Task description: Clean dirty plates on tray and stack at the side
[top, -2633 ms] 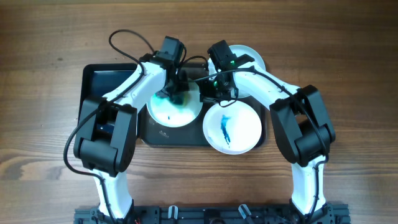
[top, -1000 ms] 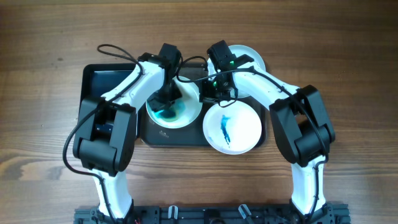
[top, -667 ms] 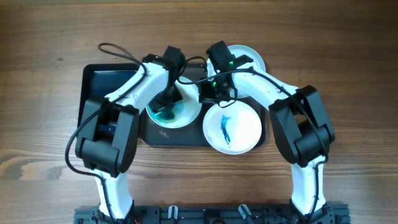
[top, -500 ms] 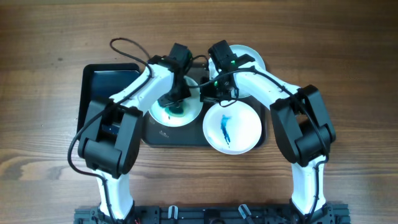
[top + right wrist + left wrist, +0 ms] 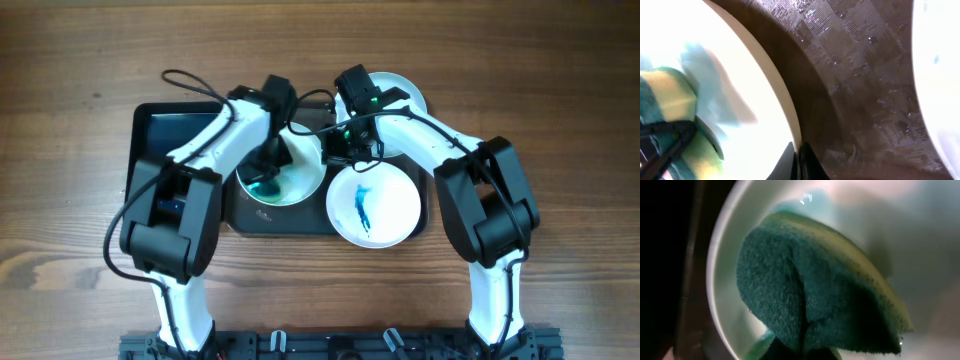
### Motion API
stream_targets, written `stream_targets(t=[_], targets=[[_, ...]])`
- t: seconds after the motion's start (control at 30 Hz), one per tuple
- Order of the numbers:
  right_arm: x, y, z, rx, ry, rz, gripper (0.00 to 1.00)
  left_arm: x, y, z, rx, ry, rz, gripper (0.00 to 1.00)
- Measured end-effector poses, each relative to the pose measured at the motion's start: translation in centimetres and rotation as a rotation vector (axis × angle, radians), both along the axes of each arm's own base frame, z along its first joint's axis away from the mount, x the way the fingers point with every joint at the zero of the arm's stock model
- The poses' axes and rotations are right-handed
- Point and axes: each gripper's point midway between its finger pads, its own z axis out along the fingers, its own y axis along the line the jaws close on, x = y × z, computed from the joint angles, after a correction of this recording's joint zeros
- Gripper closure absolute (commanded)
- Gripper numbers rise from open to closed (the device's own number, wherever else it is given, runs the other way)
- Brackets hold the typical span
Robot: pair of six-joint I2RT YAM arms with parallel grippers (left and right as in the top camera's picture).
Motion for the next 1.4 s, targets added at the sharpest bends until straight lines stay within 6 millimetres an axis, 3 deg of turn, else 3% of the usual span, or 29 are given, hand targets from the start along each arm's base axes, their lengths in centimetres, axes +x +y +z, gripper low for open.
stream_targets(t=[0.1,0.37,0.5,0.67,0.8,0.93,1.03,1.17,1.27,1.4], targets=[[-0.1,0.1,0.0,0.0,0.0,0.002,0.96,0.3,-0.4,-0.1,-0.049,0.002,-0.017,0.96],[-0.1,0.1,0.0,0.0,0.0,0.002,0.96,2.0,-6.4,0.3,-0.367,-0.069,-0.3,0.96],[-0.1,0.1,0.0,0.0,0.001,0.002,0.96,3.1,-7.5,0.5,-0.389,-0.128,-0.373,0.96],[-0.1,0.1,0.0,0.0,0.0,0.002,0.96,5.0,-5.8,0.3,-0.267,-0.199,-0.377,0.96],[-0.1,0.1,0.0,0.0,0.0,0.002,0.96,5.5,-2.1,0.1,-0.075,-0.204,-0.265,0.96],[0.0,0.1,0.0,0.0,-0.001,0.002,0.96,3.8,0.8,0.0,0.02,-0.131,-0.162,0.96],[-0.1,0.1,0.0,0.001,-0.001,0.004,0.96,2.0,1.0,-0.1,0.003,-0.055,-0.139,0.96],[-0.1,0.1,0.0,0.0,-0.001,0.004,0.96,0.8,-1.6,-0.2,-0.152,-0.001,-0.191,0.96],[-0.1,0.1,0.0,0.0,-0.001,0.004,0.96,0.1,-5.0,0.3,-0.348,0.019,-0.303,0.96],[-0.1,0.1,0.0,0.0,0.0,0.003,0.96,1.4,-7.4,0.8,-0.465,-0.054,-0.376,0.96]])
